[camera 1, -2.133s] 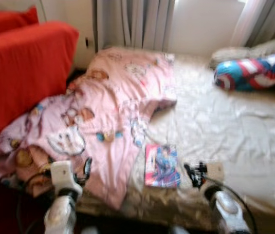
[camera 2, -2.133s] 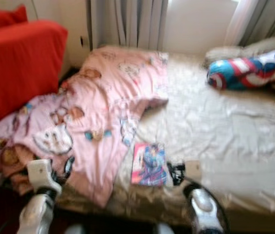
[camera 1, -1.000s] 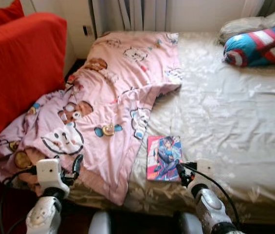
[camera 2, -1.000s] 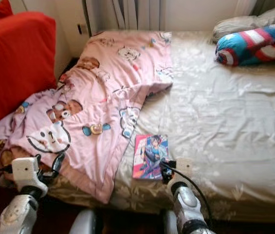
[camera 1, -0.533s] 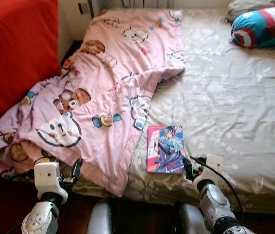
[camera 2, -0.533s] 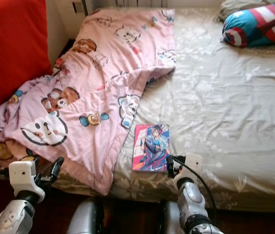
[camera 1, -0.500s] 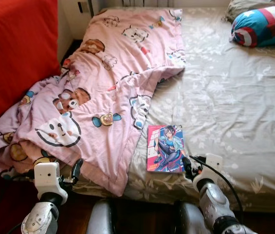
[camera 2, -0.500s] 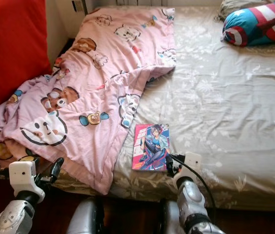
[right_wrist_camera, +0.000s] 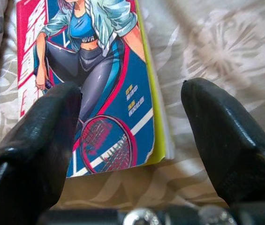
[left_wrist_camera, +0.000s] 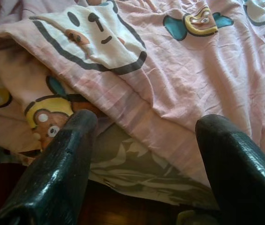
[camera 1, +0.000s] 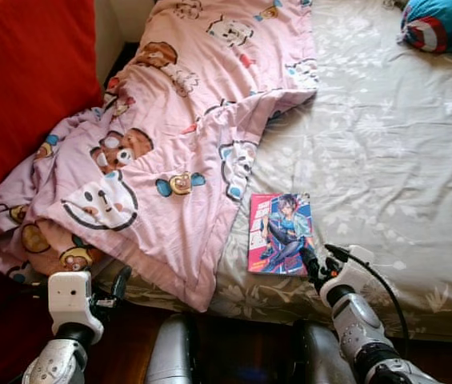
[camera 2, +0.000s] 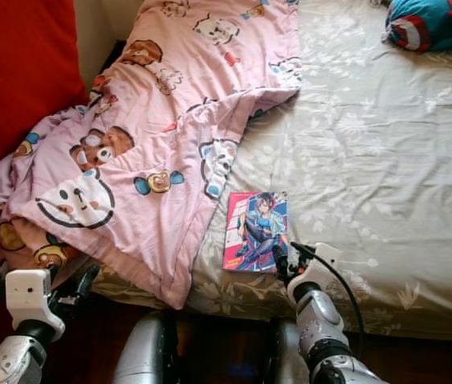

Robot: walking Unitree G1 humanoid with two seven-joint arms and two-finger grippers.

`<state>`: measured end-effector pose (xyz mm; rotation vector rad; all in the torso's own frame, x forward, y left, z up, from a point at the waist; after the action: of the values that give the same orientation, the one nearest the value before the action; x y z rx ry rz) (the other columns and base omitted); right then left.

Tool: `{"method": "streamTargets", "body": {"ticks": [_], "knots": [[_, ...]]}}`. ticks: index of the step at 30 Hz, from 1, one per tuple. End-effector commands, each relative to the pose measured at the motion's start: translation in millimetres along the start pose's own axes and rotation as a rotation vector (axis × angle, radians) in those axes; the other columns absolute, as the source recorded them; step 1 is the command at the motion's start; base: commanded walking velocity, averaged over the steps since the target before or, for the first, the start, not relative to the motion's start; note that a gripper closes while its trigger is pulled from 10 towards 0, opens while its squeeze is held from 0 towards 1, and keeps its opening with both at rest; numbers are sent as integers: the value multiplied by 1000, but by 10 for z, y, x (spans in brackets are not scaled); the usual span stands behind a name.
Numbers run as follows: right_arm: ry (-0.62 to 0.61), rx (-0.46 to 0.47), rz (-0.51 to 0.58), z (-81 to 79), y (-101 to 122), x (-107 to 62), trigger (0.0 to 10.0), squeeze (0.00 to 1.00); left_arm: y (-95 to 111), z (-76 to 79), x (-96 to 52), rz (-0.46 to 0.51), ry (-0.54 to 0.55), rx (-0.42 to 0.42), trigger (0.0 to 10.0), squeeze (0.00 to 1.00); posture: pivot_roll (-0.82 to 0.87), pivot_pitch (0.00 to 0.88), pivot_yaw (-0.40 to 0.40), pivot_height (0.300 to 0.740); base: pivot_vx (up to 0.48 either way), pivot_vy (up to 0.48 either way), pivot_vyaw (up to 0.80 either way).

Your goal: Clean up the room

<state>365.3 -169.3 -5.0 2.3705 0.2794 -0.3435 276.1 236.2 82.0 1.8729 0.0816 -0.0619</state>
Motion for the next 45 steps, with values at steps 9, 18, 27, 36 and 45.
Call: {"method": "streamTargets", "body": {"ticks": [9, 18, 27, 36, 45], "knots": [[5, 123, -66, 114, -183, -82, 10000, 0, -50, -68, -123, -41, -8, 35, 10000, 0, 262, 296, 87, 611, 0, 0, 0], [29, 350, -68, 190, -233, -152, 10000, 0, 7, -33, -150, -34, -33, 63, 10000, 0, 284, 307, 100, 611, 0, 0, 0], [54, 433, -74, 192, -276, -184, 10000, 0, 9, -38, -204, -45, -43, 77, 10000, 0, 300, 314, 111, 611, 0, 0, 0], [150, 465, -62, 10, -226, -138, 10000, 0, 17, -37, -209, -48, -50, 92, 10000, 0, 309, 318, 117, 611, 0, 0, 0], [160, 482, -45, -9, -208, -133, 0, 0, -13, -34, -212, -58, -48, 94, 10000, 0, 306, 317, 113, 611, 0, 0, 0]]}}
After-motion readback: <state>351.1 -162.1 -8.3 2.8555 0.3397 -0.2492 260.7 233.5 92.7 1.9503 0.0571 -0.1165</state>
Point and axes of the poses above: a point about 5 cm out from each wrist's last joint towards the gripper, its own x axis pointing out of the wrist towards the gripper, its own y axis along the axis of the wrist's last joint, z = x × y, the point moved 6 cm from there along x, pointing out of the wrist towards the gripper, and after that the axes turned 15 degrees about x, right-handed, at the moved point
